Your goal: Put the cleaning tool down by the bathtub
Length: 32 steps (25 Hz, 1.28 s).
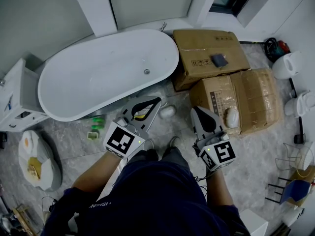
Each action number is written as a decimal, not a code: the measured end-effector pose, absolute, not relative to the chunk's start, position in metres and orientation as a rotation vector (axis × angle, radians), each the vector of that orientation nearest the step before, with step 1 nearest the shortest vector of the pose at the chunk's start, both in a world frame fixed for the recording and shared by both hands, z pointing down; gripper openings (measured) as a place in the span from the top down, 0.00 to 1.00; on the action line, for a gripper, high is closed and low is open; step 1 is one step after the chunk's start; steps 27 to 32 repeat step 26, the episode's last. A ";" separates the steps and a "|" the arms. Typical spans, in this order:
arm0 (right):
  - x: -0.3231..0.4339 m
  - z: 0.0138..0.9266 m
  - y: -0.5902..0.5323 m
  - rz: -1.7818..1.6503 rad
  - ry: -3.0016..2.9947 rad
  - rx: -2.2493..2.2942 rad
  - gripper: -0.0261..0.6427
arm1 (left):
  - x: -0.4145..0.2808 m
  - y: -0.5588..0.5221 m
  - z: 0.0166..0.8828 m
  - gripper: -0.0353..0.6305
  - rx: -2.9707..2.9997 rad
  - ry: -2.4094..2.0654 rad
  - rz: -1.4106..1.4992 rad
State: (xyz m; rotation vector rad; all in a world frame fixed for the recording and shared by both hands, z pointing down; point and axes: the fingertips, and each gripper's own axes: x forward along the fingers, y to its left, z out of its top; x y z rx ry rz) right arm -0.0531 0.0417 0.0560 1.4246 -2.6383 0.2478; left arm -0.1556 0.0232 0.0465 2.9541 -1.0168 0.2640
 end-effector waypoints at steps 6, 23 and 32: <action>-0.053 0.060 0.039 0.257 -2.631 1.425 0.96 | -0.153 0.020 0.050 0.90 2.946 -1.004 0.274; -0.053 0.065 0.029 0.277 -2.622 1.417 0.96 | -0.150 0.007 0.053 0.90 2.930 -1.001 0.271; -0.052 0.066 0.023 0.279 -2.620 1.419 0.96 | -0.149 0.002 0.054 0.90 2.928 -1.001 0.267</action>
